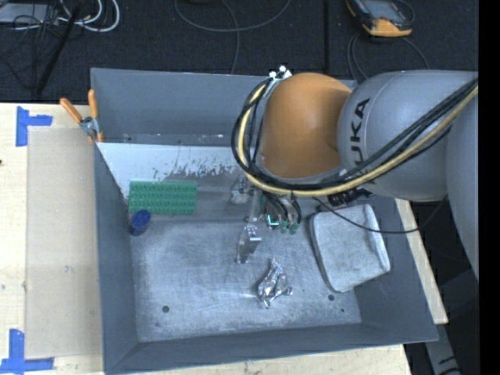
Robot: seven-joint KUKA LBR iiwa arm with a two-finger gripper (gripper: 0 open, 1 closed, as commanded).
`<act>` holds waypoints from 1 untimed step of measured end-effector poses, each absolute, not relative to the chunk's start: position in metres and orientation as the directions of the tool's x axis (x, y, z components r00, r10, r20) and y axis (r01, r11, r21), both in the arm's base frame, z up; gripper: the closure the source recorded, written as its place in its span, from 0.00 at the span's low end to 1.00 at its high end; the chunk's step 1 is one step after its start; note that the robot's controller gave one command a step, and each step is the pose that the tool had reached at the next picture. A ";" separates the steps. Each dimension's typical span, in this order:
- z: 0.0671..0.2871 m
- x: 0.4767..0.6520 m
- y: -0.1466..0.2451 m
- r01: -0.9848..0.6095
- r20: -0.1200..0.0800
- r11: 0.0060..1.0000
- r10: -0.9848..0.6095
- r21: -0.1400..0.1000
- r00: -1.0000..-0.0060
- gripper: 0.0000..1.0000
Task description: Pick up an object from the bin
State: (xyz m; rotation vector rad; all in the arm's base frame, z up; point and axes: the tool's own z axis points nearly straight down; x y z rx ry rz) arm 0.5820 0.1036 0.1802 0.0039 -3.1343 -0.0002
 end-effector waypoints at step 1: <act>0.102 0.541 0.041 -0.073 0.013 0.997 -0.073 -0.003 -0.997 0.00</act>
Offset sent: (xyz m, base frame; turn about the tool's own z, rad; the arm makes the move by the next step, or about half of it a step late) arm -0.0375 -0.0583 -0.0725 -0.0754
